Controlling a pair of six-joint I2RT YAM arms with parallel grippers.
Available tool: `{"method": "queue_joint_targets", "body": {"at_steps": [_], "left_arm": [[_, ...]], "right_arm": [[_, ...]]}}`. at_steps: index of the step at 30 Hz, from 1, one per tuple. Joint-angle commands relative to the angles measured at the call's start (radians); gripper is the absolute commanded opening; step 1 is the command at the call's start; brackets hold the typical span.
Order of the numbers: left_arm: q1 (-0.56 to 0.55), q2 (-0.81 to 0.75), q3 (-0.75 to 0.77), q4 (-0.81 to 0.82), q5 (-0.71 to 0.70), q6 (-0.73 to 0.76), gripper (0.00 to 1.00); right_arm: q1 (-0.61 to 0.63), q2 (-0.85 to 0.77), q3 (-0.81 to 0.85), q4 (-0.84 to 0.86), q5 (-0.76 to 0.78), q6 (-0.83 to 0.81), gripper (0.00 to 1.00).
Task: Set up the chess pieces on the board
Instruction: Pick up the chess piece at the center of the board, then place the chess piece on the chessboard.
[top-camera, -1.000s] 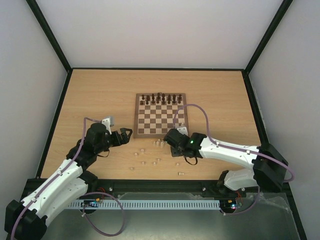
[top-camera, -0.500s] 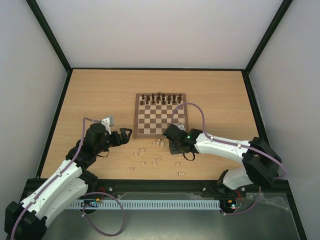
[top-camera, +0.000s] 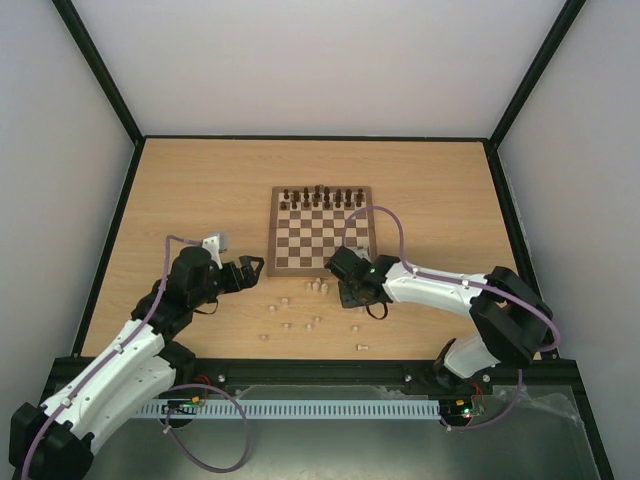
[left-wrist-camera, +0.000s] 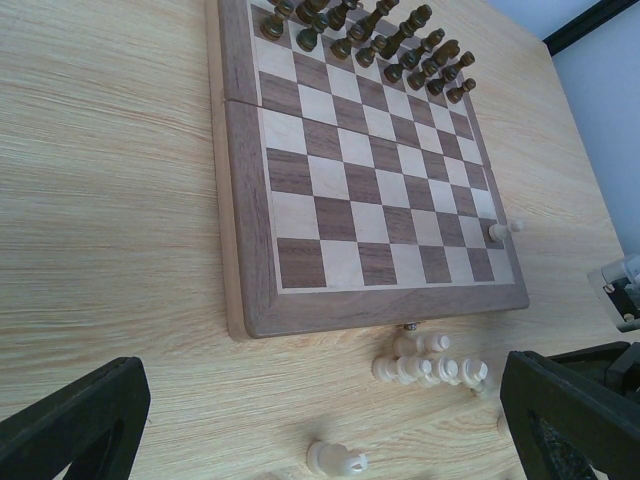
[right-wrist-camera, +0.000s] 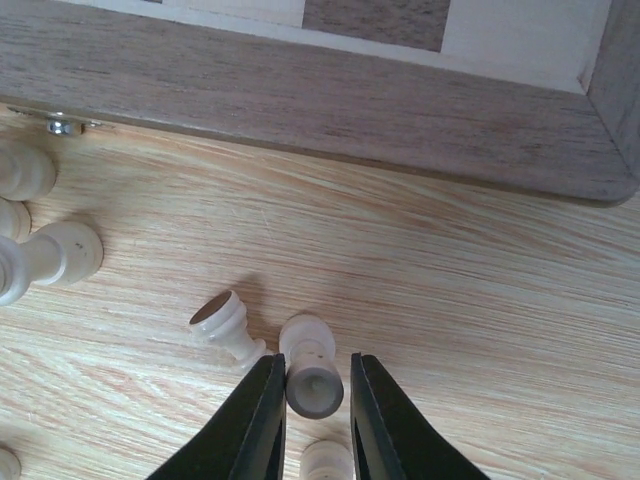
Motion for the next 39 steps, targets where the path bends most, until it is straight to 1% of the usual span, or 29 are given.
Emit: {"method": "queue_joint_targets", "body": {"at_steps": [1, 3, 5, 10, 15, 25, 28, 31, 35, 39], "left_arm": [[-0.003, -0.005, 0.012, -0.014, -0.007, 0.007, 0.99], [-0.003, -0.003, 0.012, -0.012, -0.007, 0.006, 0.99], [-0.003, -0.003, 0.012, -0.012, -0.007, 0.007, 0.99], [-0.003, -0.004, 0.011, -0.012, -0.007, 0.006, 0.99], [-0.003, -0.004, 0.01, -0.014, -0.007, 0.003, 0.99], [-0.003, -0.006, 0.01, -0.017, -0.007, 0.0, 0.99], [-0.003, -0.006, 0.011, -0.018, -0.005, 0.001, 0.99], [-0.003, -0.009, 0.009, -0.018, -0.004, 0.001, 0.99], [-0.003, -0.005, 0.01, -0.019, -0.004, 0.004, 0.99], [-0.004, -0.008, 0.008, -0.016, -0.004, 0.003, 0.99]], "right_arm": [[-0.015, 0.0, -0.004, -0.028, 0.011, -0.014, 0.17], [-0.019, 0.0, -0.005, -0.027, 0.01, -0.021, 0.17], [-0.024, 0.002, -0.004, -0.027, 0.013, -0.027, 0.14], [-0.036, -0.021, -0.007, -0.042, 0.031, -0.034, 0.1], [-0.041, -0.023, 0.011, -0.138, 0.17, -0.011, 0.08], [-0.07, -0.065, 0.025, -0.204, 0.255, 0.023, 0.07], [-0.079, -0.054, 0.049, -0.245, 0.325, 0.045, 0.05], [-0.089, -0.061, 0.061, -0.22, 0.278, 0.02, 0.06], [-0.096, -0.065, 0.121, -0.288, 0.34, 0.015, 0.06], [-0.109, -0.089, 0.152, -0.295, 0.326, -0.013, 0.07]]}}
